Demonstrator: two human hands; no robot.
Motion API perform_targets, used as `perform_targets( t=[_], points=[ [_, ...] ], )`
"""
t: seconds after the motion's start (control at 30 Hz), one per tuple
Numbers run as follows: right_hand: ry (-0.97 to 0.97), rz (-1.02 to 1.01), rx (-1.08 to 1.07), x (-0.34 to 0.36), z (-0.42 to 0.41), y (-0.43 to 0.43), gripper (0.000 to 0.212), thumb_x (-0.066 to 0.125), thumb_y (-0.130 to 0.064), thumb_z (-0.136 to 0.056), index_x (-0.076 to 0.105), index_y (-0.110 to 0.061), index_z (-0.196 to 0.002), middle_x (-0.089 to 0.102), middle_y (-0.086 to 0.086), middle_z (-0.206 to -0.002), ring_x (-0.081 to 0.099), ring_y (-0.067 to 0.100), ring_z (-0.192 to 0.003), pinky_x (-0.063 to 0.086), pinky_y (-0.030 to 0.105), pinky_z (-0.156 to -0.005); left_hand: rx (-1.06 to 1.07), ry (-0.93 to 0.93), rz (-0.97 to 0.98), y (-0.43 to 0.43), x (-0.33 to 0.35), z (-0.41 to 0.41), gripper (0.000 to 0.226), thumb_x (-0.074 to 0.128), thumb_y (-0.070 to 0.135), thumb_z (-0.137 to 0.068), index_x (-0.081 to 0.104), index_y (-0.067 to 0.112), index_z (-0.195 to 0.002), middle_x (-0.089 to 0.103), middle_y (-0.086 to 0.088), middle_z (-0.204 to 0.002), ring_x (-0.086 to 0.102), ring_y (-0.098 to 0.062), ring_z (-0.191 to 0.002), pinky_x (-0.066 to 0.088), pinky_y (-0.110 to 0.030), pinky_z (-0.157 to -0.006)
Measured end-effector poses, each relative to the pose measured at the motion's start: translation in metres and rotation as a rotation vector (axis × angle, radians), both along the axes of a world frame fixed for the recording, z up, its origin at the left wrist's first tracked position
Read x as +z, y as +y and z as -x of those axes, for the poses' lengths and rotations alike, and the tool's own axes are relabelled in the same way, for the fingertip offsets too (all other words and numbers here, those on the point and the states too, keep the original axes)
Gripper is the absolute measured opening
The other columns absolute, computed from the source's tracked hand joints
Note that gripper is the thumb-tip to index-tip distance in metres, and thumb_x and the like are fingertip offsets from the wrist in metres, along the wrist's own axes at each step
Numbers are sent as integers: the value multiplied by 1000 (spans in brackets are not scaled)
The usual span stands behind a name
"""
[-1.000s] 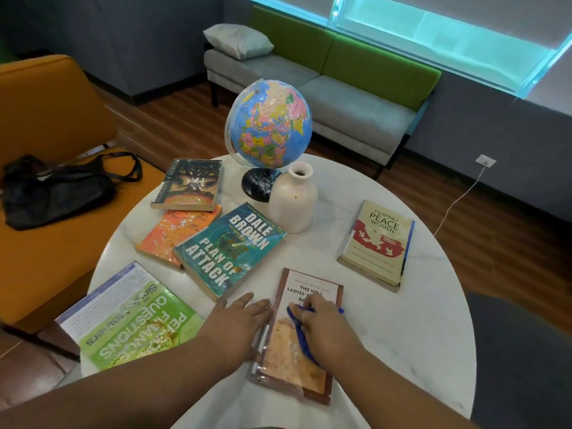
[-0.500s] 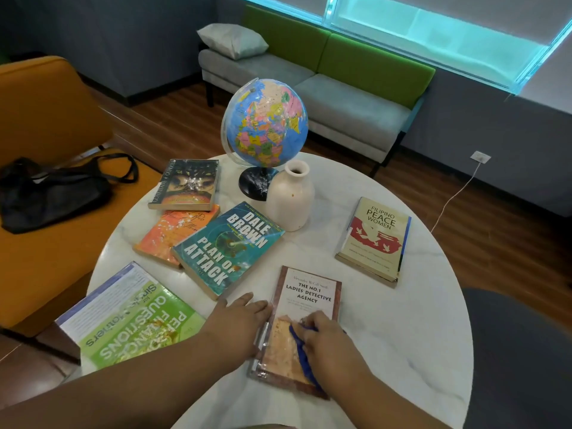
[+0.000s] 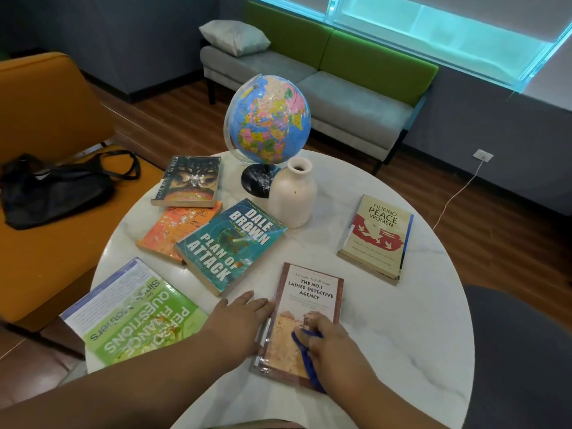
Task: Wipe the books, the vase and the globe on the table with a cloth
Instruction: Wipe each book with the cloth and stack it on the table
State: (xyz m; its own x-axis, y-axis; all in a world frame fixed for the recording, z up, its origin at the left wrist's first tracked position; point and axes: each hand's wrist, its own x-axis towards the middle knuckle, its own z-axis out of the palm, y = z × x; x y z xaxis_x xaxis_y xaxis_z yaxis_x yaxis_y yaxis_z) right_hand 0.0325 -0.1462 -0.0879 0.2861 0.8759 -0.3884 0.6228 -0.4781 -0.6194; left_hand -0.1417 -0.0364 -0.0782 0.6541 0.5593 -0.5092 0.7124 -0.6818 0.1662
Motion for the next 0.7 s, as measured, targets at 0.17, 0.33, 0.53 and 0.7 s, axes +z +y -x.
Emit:
perform_targets(
  t=[0.17, 0.33, 0.53, 0.7],
  points=[
    [-160, -53, 114, 3, -22, 7, 19, 62, -40, -89, 58, -22, -83, 65, 9, -80, 61, 20, -55, 48, 33, -51, 12, -25, -6, 0, -2, 3, 86, 57, 48, -90, 2, 30, -154, 3, 12, -162, 0, -15, -149, 17, -46, -118],
    [-209, -19, 45, -16, -39, 19, 27, 57, -58, -81, 57, -31, -82, 66, 12, -87, 68, 27, -69, 55, 47, -62, -8, -3, 2, 1, -2, 1, 92, 61, 48, -88, 1, 29, -154, 1, 13, -161, -1, -14, -149, 17, -47, -117],
    [-211, 65, 239, 5, -10, -27, 26, 49, -24, -97, 56, -28, -121, 48, 1, -123, 54, 19, -102, 44, 26, -79, -6, 5, 14, 1, -2, 1, 96, 64, 48, -85, 0, 29, -154, 2, 13, -161, -2, -14, -149, 16, -47, -117],
    [-304, -76, 289, 3, -24, -14, 20, 59, -35, -94, 59, -16, -97, 65, 9, -94, 67, 17, -60, 53, 29, -51, -6, 6, 9, 1, -2, -1, 95, 64, 47, -86, 1, 27, -154, 2, 12, -161, -1, -14, -149, 16, -47, -117]
  ],
)
